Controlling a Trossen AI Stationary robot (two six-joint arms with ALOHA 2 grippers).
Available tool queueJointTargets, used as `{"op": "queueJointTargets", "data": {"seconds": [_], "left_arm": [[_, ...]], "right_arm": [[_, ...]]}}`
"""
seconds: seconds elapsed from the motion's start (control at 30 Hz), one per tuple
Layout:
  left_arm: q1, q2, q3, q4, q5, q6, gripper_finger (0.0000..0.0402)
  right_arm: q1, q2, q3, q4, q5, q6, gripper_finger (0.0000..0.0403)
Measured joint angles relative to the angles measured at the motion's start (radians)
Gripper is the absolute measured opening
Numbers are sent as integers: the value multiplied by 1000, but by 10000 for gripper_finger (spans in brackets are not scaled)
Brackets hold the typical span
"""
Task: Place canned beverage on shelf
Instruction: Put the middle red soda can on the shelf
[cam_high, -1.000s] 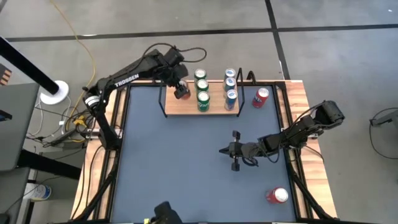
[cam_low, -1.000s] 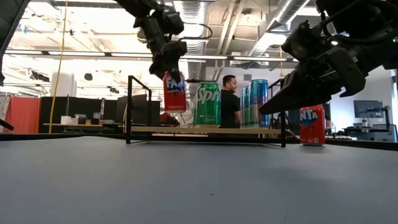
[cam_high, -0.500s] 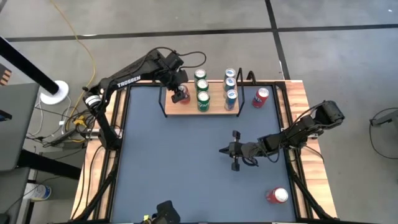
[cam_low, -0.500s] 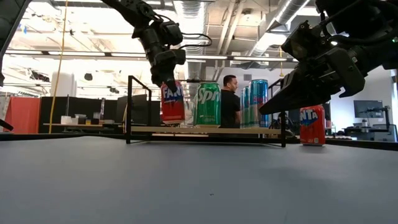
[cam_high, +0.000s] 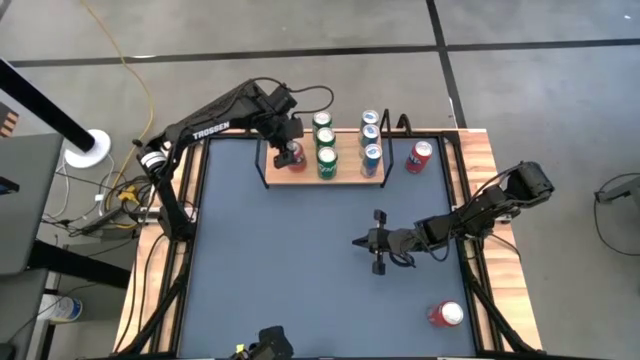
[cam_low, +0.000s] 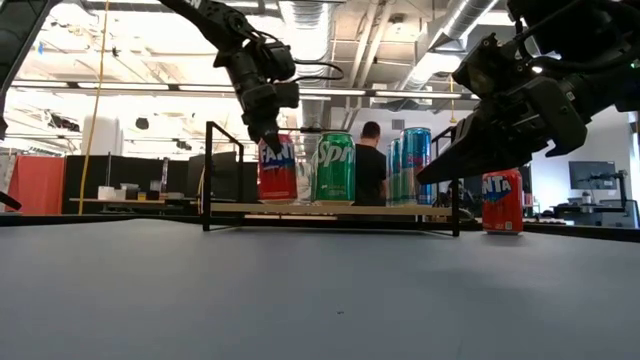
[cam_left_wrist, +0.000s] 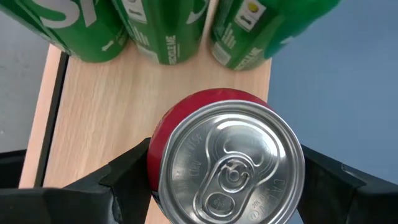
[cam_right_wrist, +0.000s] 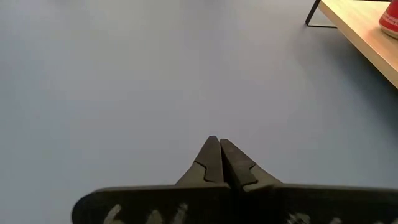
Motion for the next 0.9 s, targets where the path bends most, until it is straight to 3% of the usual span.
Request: {"op": "queueJointTargets", "data": {"seconds": [0.47, 0.9], "left_arm": [[-1, 0, 0, -23, -58, -77, 340], [-2, 0, 1, -43, -61, -83, 346]], "right_arm": [[0, 0, 0, 0, 0, 0, 0], [0, 0, 0, 0, -1, 0, 0]]}}
